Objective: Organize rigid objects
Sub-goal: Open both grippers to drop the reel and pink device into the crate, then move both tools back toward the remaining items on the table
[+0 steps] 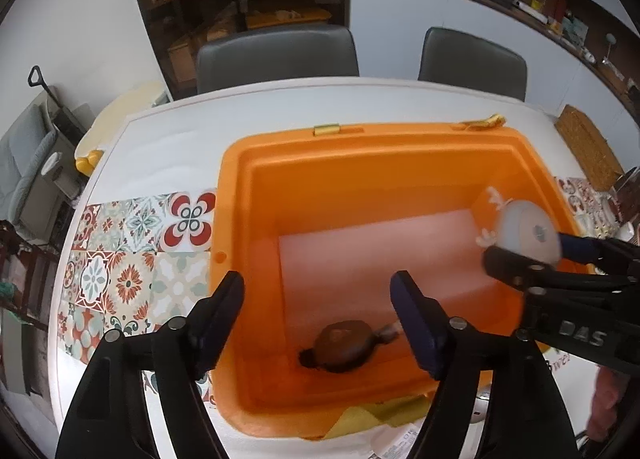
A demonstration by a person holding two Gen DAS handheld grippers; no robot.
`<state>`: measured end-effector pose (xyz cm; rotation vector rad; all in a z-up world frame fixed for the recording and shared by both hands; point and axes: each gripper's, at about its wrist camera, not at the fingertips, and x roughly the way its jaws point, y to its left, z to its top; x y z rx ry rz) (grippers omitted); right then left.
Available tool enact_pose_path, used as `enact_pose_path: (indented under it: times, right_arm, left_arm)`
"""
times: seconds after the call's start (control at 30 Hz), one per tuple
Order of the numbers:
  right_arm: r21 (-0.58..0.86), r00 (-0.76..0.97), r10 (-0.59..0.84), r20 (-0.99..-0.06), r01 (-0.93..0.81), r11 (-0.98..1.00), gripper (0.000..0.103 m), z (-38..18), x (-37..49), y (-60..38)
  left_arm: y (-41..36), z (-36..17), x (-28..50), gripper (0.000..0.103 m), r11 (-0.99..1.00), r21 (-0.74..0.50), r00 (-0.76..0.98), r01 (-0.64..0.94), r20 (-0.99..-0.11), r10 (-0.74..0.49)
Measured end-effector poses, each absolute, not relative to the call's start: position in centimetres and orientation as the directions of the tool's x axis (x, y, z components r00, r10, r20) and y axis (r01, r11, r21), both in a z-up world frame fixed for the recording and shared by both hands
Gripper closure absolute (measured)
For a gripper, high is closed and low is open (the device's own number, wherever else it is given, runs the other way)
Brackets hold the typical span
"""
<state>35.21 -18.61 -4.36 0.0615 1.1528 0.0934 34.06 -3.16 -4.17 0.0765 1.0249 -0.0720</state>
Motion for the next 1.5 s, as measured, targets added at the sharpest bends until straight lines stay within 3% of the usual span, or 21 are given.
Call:
enact_pose_path:
  times: [0.2, 0.27, 0.47, 1.03, 1.5]
  right_arm:
    - [0.101, 0.399, 0.107, -0.911, -0.038, 0.994, 0.028, -4.6, 35.5, -18.5]
    - [0.086, 0.422, 0.092, -0.902, -0.032, 0.996, 0.017, -4.2, 35.2, -18.4]
    - [0.059, 0.473, 0.053, -0.879, -0.002, 0.998, 0.017, -2.3, 33.8, -18.9]
    - [0.119, 0.592, 0.046, -0.805, 0.086, 0.989, 0.017, 2.3, 26.6, -21.7]
    - [0.112, 0.582, 0.026, -0.813, 0.113, 0.987, 0.017, 1.3, 21.2, -22.7]
  left_arm:
    - [-2.7, -2.3, 33.2, 0.014, 0.996, 0.068, 0.57, 0.055, -0.822, 0.024]
    - [-2.5, -1.9, 32.9, 0.011, 0.996, 0.074, 0.585, 0.042, -0.81, 0.036]
    - [-1.6, -1.3, 32.1, 0.008, 0.999, 0.049, 0.587, 0.024, -0.809, 0.026]
    - [-2.0, 1.6, 26.7, 0.008, 0.998, 0.002, 0.636, 0.061, -0.771, -0.037]
    - [-3.9, 0.6, 22.1, 0.008, 0.993, 0.003, 0.621, 0.115, -0.781, -0.07]
